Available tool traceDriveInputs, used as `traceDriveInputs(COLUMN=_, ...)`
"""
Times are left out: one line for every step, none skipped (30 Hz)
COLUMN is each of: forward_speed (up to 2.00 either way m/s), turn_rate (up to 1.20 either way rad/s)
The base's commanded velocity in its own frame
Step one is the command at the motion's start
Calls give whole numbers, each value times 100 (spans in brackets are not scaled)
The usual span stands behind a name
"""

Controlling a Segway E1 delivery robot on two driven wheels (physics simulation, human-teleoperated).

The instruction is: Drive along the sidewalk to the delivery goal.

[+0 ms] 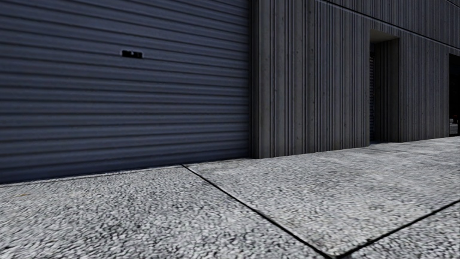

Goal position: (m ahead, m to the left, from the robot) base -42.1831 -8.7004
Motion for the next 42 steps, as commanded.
traceDriveInputs(forward_speed=0, turn_rate=0)
traceDriveInputs(forward_speed=0, turn_rate=0)
traceDriveInputs(forward_speed=0, turn_rate=0)
traceDriveInputs(forward_speed=0, turn_rate=0)
traceDriveInputs(forward_speed=0, turn_rate=0)
traceDriveInputs(forward_speed=0, turn_rate=0)
traceDriveInputs(forward_speed=0, turn_rate=0)
traceDriveInputs(forward_speed=0, turn_rate=0)
traceDriveInputs(forward_speed=0, turn_rate=0)
traceDriveInputs(forward_speed=0, turn_rate=0)
traceDriveInputs(forward_speed=0, turn_rate=0)
traceDriveInputs(forward_speed=0, turn_rate=0)
traceDriveInputs(forward_speed=0, turn_rate=0)
traceDriveInputs(forward_speed=0, turn_rate=0)
traceDriveInputs(forward_speed=0, turn_rate=0)
traceDriveInputs(forward_speed=0, turn_rate=0)
traceDriveInputs(forward_speed=0, turn_rate=0)
traceDriveInputs(forward_speed=0, turn_rate=0)
traceDriveInputs(forward_speed=0, turn_rate=0)
traceDriveInputs(forward_speed=0, turn_rate=0)
traceDriveInputs(forward_speed=0, turn_rate=0)
traceDriveInputs(forward_speed=0, turn_rate=0)
traceDriveInputs(forward_speed=0, turn_rate=0)
traceDriveInputs(forward_speed=0, turn_rate=0)
traceDriveInputs(forward_speed=0, turn_rate=0)
traceDriveInputs(forward_speed=0, turn_rate=0)
traceDriveInputs(forward_speed=0, turn_rate=0)
traceDriveInputs(forward_speed=0, turn_rate=0)
traceDriveInputs(forward_speed=0, turn_rate=0)
traceDriveInputs(forward_speed=0, turn_rate=0)
traceDriveInputs(forward_speed=4, turn_rate=8)
traceDriveInputs(forward_speed=15, turn_rate=25)
traceDriveInputs(forward_speed=27, turn_rate=40)
traceDriveInputs(forward_speed=27, turn_rate=40)
traceDriveInputs(forward_speed=33, turn_rate=46)
traceDriveInputs(forward_speed=35, turn_rate=48)
traceDriveInputs(forward_speed=36, turn_rate=52)
traceDriveInputs(forward_speed=36, turn_rate=52)
traceDriveInputs(forward_speed=37, turn_rate=53)
traceDriveInputs(forward_speed=38, turn_rate=54)
traceDriveInputs(forward_speed=41, turn_rate=54)
traceDriveInputs(forward_speed=41, turn_rate=54)
